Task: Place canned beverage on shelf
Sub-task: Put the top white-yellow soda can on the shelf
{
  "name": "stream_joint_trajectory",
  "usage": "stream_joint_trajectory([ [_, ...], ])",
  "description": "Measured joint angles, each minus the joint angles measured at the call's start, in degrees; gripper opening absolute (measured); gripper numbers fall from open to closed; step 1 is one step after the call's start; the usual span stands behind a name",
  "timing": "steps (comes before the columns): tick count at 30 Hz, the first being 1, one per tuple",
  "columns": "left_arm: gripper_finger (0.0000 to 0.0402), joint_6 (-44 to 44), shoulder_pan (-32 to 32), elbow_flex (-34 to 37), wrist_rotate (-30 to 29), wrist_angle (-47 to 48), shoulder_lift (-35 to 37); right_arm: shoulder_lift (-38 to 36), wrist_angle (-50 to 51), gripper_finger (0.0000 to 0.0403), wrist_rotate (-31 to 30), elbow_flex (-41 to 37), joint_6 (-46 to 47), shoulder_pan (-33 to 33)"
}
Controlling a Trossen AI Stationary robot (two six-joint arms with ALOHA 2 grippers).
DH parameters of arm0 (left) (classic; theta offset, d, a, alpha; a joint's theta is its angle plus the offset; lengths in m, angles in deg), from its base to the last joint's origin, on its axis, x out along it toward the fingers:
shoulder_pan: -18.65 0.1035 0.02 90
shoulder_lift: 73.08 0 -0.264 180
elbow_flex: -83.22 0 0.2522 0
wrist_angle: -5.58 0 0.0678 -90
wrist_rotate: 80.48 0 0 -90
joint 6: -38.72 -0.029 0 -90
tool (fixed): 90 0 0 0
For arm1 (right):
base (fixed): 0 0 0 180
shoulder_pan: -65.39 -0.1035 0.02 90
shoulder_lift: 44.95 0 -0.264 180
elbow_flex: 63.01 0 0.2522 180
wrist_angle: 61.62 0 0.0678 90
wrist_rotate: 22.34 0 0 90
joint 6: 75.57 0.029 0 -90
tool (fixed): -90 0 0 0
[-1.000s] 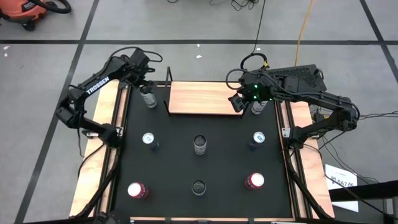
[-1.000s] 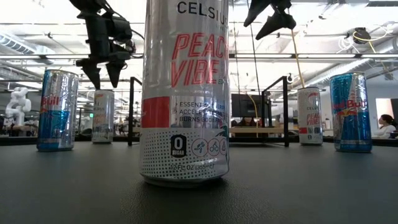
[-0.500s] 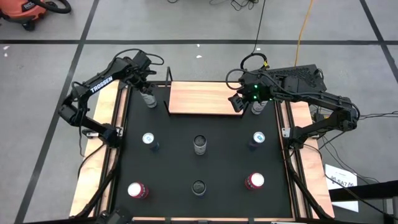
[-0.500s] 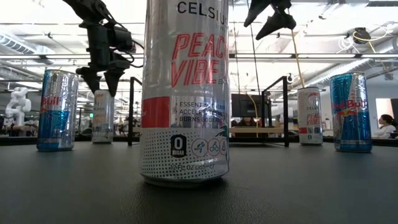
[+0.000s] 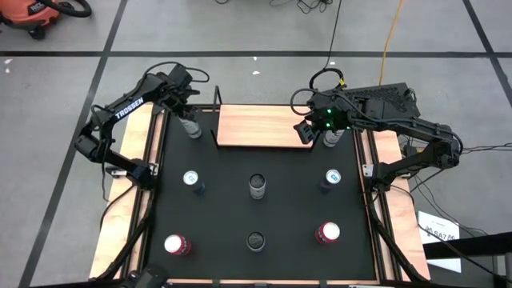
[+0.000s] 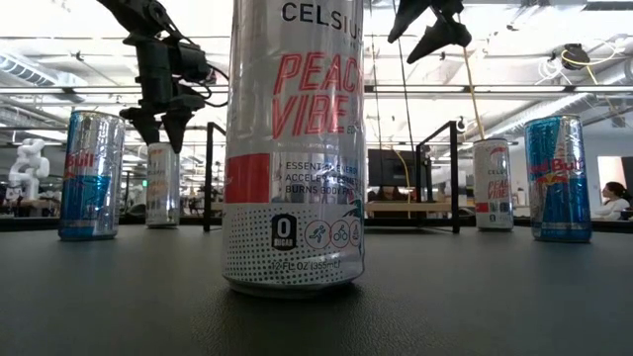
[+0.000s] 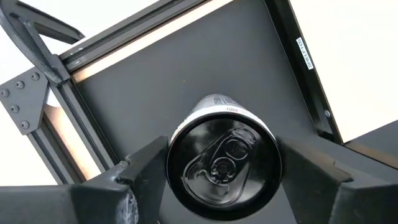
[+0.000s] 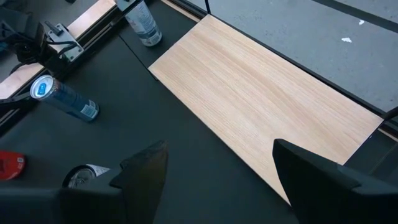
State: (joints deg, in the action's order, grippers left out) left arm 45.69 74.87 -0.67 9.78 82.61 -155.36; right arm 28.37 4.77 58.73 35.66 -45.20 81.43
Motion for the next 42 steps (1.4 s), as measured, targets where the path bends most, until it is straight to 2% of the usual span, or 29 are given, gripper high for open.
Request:
stream_joint_trajectory([
  [9, 0.0286, 0.2, -0.5, 0.2, 0.4, 0.5, -0.2, 0.0, 0.1, 0.0280, 0.0, 0.0, 0.5, 0.0],
  [17, 0.0229, 0.2, -0.5, 0.2, 0.4, 0.8, -0.1, 0.0, 1.7, 0.0280, 0.2, 0.0, 1.5, 0.0],
  [19, 0.0228, 0.2, -0.5, 0.1, 0.4, 0.8, -0.1, 0.0, 2.1, 0.0280, 0.2, 0.0, 1.6, 0.0],
  [21, 0.0240, 0.2, -0.5, 0.2, 0.4, 0.9, -0.1, 0.0, 2.1, 0.0280, 0.2, 0.0, 1.7, 0.0],
  [27, 0.0322, 0.2, -0.5, 0.2, 0.7, 1.2, -0.1, 0.0, 2.2, 0.0280, 0.2, 0.0, 2.0, 0.0],
  [31, 0.0345, 0.2, -0.5, 0.2, 0.7, 1.3, -0.1, 0.0, 2.1, 0.0280, 0.2, 0.0, 1.9, 0.0],
  [34, 0.0342, 0.2, -0.5, 0.2, 0.7, 1.9, -0.1, 0.0, 2.1, 0.0280, 0.1, 0.0, 1.9, 0.0],
  [42, 0.0296, 1.3, -0.8, 0.2, 0.8, 2.0, -0.1, 0.0, 2.1, 0.0280, 0.1, 0.0, 1.7, 0.0],
])
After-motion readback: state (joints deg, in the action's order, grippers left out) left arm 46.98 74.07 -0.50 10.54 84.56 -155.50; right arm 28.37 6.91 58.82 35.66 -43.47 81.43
